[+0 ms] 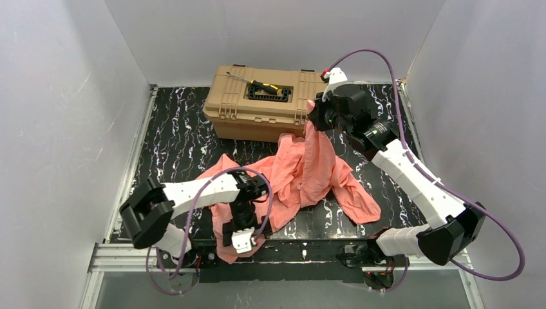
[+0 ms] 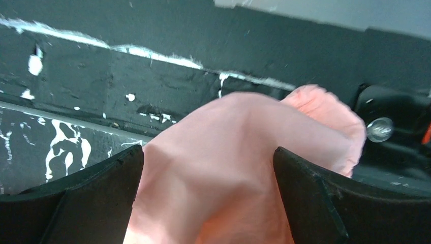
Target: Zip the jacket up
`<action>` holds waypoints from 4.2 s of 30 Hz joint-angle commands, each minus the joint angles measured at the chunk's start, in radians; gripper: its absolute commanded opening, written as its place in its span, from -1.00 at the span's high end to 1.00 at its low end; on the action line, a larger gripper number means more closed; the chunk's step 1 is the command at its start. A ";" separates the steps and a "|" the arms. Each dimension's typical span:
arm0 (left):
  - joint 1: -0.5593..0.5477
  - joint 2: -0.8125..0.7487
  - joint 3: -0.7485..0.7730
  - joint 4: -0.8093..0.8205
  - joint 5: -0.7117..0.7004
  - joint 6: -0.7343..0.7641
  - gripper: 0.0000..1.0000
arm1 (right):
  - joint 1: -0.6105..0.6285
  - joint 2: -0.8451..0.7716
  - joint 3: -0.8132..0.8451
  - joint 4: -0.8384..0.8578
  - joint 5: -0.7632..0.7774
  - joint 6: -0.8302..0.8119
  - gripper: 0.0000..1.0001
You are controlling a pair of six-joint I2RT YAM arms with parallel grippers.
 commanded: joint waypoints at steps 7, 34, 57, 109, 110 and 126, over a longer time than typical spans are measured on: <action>-0.027 0.145 -0.050 0.199 -0.240 0.148 0.01 | -0.004 -0.051 -0.036 0.027 -0.032 0.018 0.97; 0.332 -0.426 -0.295 0.735 -0.055 -0.459 -0.32 | -0.007 -0.114 -0.181 0.062 -0.011 0.039 0.97; 0.081 -0.044 0.003 0.985 -0.056 -0.984 -0.75 | -0.023 -0.201 -0.291 0.050 -0.093 0.017 0.97; 0.021 0.046 -0.095 1.022 -0.309 -1.055 -0.19 | -0.111 -0.338 -0.509 0.123 -0.256 0.069 0.97; 0.021 0.041 -0.092 1.024 -0.307 -1.062 -0.22 | -0.111 -0.338 -0.509 0.124 -0.258 0.071 0.97; 0.032 0.161 -0.011 0.979 -0.358 -1.085 -0.08 | -0.113 -0.350 -0.519 0.129 -0.277 0.092 0.97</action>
